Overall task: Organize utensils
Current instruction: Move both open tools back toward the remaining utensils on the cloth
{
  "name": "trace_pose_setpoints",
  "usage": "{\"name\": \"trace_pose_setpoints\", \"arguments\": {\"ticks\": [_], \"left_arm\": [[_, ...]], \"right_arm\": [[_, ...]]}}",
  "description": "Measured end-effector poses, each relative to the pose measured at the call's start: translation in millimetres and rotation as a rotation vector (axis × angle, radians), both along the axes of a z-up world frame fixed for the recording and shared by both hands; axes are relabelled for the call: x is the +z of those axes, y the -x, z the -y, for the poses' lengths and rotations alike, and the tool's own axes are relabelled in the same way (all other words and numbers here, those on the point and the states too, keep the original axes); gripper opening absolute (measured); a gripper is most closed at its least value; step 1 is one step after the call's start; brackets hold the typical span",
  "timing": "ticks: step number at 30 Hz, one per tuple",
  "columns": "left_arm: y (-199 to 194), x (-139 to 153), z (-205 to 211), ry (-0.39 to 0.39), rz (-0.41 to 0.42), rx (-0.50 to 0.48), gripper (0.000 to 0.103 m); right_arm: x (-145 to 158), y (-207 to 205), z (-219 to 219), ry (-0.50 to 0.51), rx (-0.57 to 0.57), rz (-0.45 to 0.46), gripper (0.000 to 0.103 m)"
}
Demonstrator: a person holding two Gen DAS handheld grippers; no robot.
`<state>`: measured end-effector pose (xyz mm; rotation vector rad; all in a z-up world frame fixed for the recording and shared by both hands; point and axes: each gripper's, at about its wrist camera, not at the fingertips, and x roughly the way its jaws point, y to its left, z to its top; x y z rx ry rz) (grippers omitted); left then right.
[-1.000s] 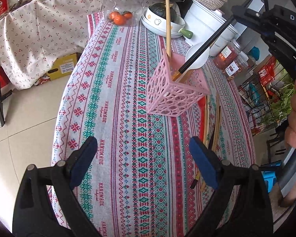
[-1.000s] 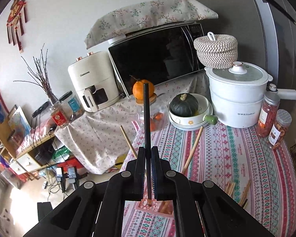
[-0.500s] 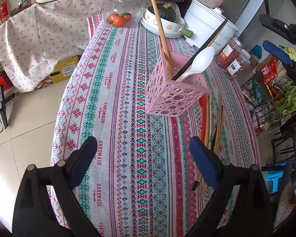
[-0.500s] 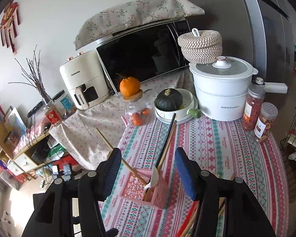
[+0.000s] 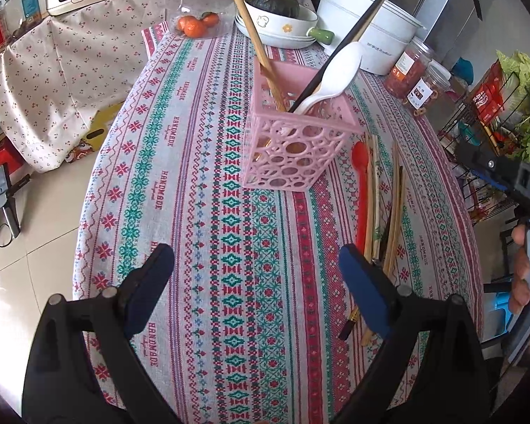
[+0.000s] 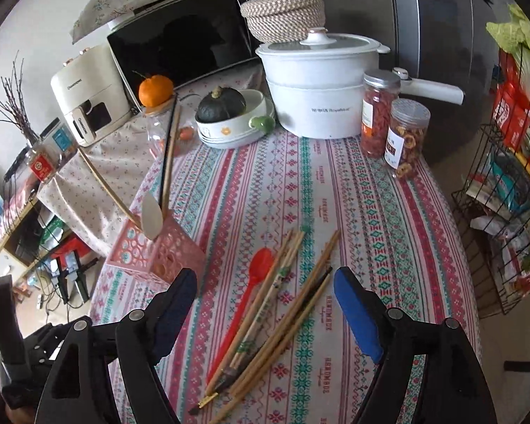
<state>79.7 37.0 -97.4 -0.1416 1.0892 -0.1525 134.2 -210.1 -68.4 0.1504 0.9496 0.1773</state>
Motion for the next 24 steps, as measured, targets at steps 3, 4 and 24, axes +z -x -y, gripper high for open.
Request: {"name": "trace_pose_setpoints", "arguments": {"ticks": [3,4,24], "left_arm": [[1.1,-2.9,9.2,-0.013,-0.011,-0.018,0.094],[1.4,-3.9,12.0,-0.016,-0.015,-0.026,0.094],[-4.2,-13.5,38.7,-0.03,-0.063,-0.096,0.094]], "right_arm": [[-28.5,-7.4,10.0,0.056,-0.022,-0.11,0.081],[-36.1,-10.3,14.0,0.071,-0.03,-0.134,0.081],[-99.2,-49.2,22.6,0.185,-0.067,-0.27,0.081]]}}
